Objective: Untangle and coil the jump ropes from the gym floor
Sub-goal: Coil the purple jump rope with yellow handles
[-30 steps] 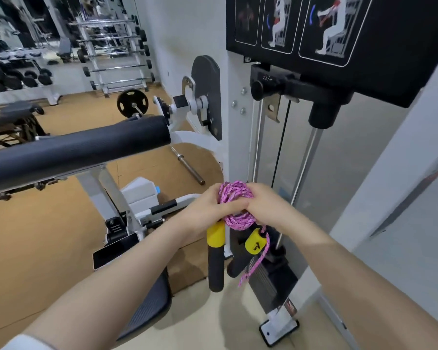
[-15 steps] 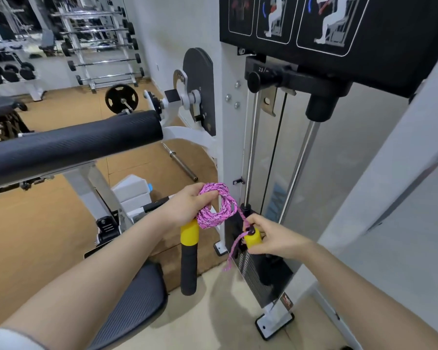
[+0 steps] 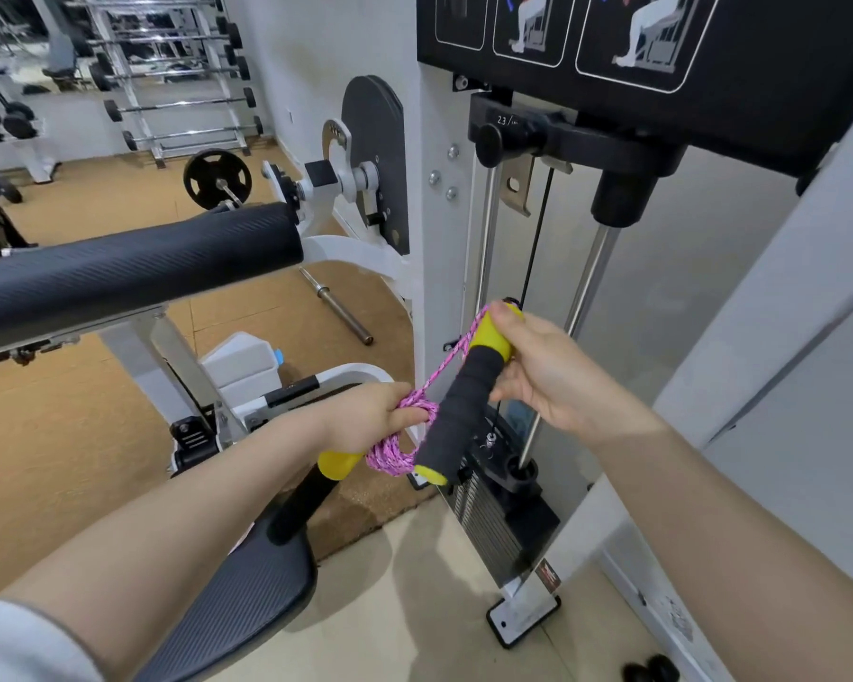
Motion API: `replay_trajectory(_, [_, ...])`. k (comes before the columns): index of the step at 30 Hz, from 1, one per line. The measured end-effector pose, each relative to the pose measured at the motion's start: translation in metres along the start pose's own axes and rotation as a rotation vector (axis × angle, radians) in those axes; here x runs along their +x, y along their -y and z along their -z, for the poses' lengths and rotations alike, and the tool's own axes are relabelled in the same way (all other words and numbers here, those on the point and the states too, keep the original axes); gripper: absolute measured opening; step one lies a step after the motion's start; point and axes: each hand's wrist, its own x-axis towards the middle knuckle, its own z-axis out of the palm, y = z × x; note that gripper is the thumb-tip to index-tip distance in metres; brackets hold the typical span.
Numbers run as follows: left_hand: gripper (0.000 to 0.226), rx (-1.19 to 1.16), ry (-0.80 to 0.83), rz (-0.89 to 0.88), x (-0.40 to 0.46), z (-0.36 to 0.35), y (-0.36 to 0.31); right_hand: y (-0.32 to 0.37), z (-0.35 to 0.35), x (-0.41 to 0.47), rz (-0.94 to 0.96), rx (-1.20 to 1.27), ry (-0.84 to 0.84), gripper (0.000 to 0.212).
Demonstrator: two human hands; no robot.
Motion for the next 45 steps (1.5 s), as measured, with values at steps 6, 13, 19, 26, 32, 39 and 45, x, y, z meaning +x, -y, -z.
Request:
replay_trajectory(6, [0.020,-0.079,0.114,-0.029,-0.001,0.005,-0.020,-0.006,-0.003,0.012,0.150,-0.323,-0.063,0.017])
replay_trajectory(13, [0.025,-0.093,0.247,0.008,0.003,0.000,-0.031,0.015,-0.022,0.010,0.393,-0.729,-0.068,0.028])
replay_trajectory(19, [0.039,-0.475,0.163,0.112,-0.002,0.009,-0.009,0.011,-0.031,-0.019,0.620,-0.751,0.118,0.037])
replay_trajectory(26, [0.028,-0.268,-0.236,0.147,-0.004,0.028,-0.004,-0.013,-0.021,-0.024,0.743,-0.874,0.357,0.039])
replay_trajectory(32, [0.023,-0.253,-0.341,0.145,-0.001,0.030,-0.001,-0.021,-0.016,-0.020,0.761,-0.796,0.230,0.035])
replay_trajectory(39, [0.025,-0.363,-0.282,0.116,-0.001,0.033,-0.005,-0.027,-0.017,-0.026,0.871,-0.809,0.222,0.043])
replay_trajectory(45, [0.015,-0.785,-0.319,0.004,-0.008,0.024,-0.013,-0.014,0.000,-0.015,0.564,-0.330,0.153,0.042])
